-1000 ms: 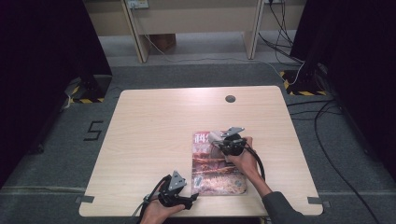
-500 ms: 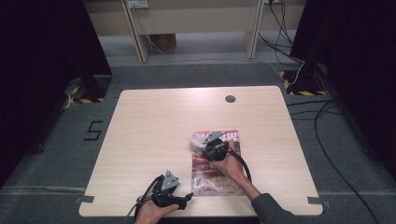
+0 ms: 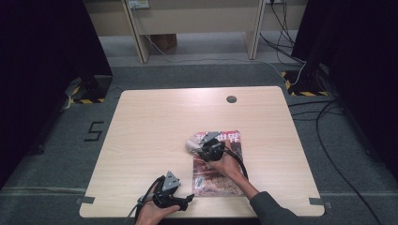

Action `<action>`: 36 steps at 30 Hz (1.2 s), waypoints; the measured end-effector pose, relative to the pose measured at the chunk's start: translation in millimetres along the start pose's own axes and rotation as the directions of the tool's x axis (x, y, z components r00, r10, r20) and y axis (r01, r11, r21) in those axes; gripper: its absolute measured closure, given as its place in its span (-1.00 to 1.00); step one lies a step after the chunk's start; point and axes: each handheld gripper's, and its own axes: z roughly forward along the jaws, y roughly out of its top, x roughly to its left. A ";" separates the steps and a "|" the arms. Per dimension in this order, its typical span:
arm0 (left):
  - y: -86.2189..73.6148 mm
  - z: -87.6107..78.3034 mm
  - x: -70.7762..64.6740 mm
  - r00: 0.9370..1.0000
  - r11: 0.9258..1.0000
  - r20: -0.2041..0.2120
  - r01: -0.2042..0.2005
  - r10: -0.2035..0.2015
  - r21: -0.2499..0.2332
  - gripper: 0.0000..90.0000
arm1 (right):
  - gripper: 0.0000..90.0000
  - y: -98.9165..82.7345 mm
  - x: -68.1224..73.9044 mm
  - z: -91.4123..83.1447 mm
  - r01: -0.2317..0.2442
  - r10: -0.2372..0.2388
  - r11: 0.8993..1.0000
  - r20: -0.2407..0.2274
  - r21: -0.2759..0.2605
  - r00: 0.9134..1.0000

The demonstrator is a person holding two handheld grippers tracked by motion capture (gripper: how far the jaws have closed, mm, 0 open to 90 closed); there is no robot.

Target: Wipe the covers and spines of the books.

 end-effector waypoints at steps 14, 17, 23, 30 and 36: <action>-0.6 1.2 -2.7 1.000 1.000 0.010 -0.008 0.008 0.007 -0.58 | 0.69 -2.5 -3.8 -2.4 -0.013 0.013 1.000 -0.001 0.004 1.000; 0.0 2.0 -2.7 1.000 1.000 0.012 -0.007 0.007 0.004 -0.58 | 0.69 -4.2 3.0 -5.3 -0.002 0.002 1.000 -0.016 0.012 1.000; 0.8 1.0 -2.2 1.000 1.000 0.009 -0.012 0.012 -0.002 -0.58 | 0.70 -5.3 8.8 -7.0 0.013 -0.012 1.000 -0.032 0.015 0.999; 0.6 0.4 -0.1 1.000 1.000 0.008 0.002 -0.002 -0.005 -0.58 | 0.70 -13.6 -13.0 -13.2 -0.051 0.050 0.999 0.022 0.014 0.998; 0.1 1.2 -0.5 1.000 1.000 0.005 0.003 -0.003 -0.003 -0.59 | 0.69 -14.2 -5.5 -14.9 -0.029 0.029 0.999 0.021 0.023 0.999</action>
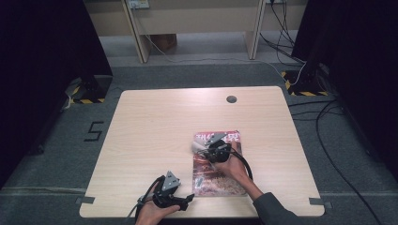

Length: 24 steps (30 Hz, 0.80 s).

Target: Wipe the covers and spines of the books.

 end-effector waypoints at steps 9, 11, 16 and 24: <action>-0.1 -1.1 5.1 1.000 1.000 -0.010 0.028 -0.028 -0.002 -0.62 | 0.69 -2.2 17.1 -3.6 0.029 -0.029 1.000 -0.051 0.005 0.998; -0.1 -1.0 5.1 1.000 1.000 -0.008 0.028 -0.028 -0.003 -0.62 | 0.69 -4.2 13.4 -4.5 0.011 -0.011 1.000 -0.050 0.001 0.999; -0.2 -1.0 5.5 1.000 1.000 -0.009 0.028 -0.028 -0.003 -0.62 | 0.70 -11.2 -6.3 -9.6 -0.033 0.033 0.999 -0.002 0.000 0.999; 0.1 -1.4 6.7 0.999 1.000 -0.012 0.031 -0.031 -0.002 -0.62 | 0.69 -27.1 -27.0 -23.3 -0.088 0.088 0.996 0.048 0.004 0.995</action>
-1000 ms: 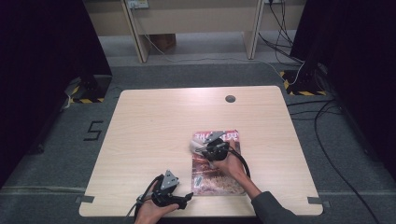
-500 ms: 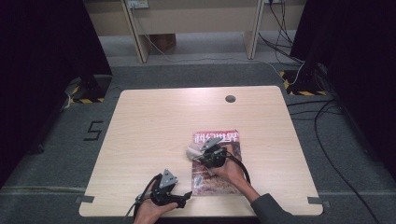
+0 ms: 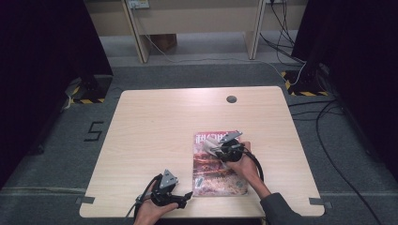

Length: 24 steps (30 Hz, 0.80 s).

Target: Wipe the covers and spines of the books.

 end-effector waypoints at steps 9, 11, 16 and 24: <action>-0.2 0.9 -0.1 1.000 1.000 0.002 -0.001 0.001 0.003 -0.63 | 0.68 -0.1 17.7 -0.6 0.052 -0.052 0.999 -0.027 0.004 0.998; -0.1 0.4 0.0 1.000 1.000 0.002 0.001 -0.001 0.001 -0.63 | 0.68 0.3 23.5 0.1 0.062 -0.062 0.998 -0.037 0.000 0.997; -0.2 0.5 -0.4 1.000 1.000 0.005 -0.003 0.003 0.002 -0.63 | 0.68 -0.5 33.1 -1.0 0.093 -0.093 0.996 -0.058 0.001 0.994; -0.3 0.3 0.0 1.000 1.000 0.002 -0.001 0.001 0.001 -0.63 | 0.70 -13.9 10.4 -11.4 0.014 -0.014 1.000 -0.027 -0.003 1.000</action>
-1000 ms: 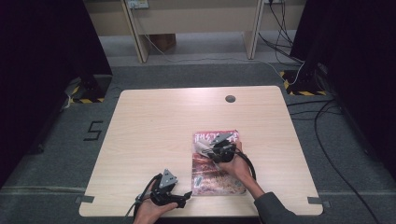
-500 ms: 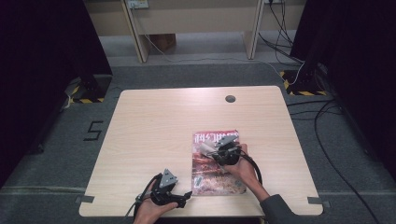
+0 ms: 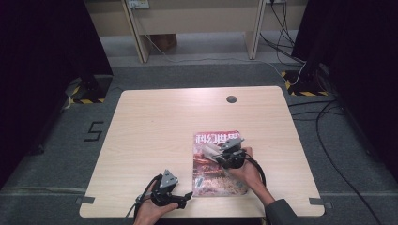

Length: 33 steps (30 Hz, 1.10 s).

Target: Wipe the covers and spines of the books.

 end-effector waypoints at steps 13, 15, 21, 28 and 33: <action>0.1 -0.2 0.2 1.000 1.000 -0.001 0.002 -0.002 0.000 -0.63 | 0.71 -21.9 -45.5 -18.1 -0.124 0.125 0.992 0.106 -0.021 0.986; 0.3 0.4 0.6 1.000 1.000 -0.001 0.003 -0.003 -0.001 -0.63 | 0.70 -22.1 -44.7 -18.5 -0.122 0.123 0.992 0.112 -0.019 0.986; 0.0 0.2 0.7 1.000 1.000 -0.003 0.003 -0.003 0.002 -0.63 | 0.70 -21.0 -33.6 -18.8 -0.084 0.084 0.996 0.103 -0.004 0.991; -0.2 -0.1 0.8 1.000 1.000 -0.001 0.004 -0.004 -0.001 -0.63 | 0.69 -20.1 -19.9 -18.7 -0.051 0.051 0.999 0.072 0.010 0.996; -0.1 -0.1 0.6 1.000 1.000 0.014 -0.001 0.001 0.009 -0.63 | 0.70 -20.2 -30.2 -17.6 -0.076 0.076 0.997 0.097 -0.004 0.992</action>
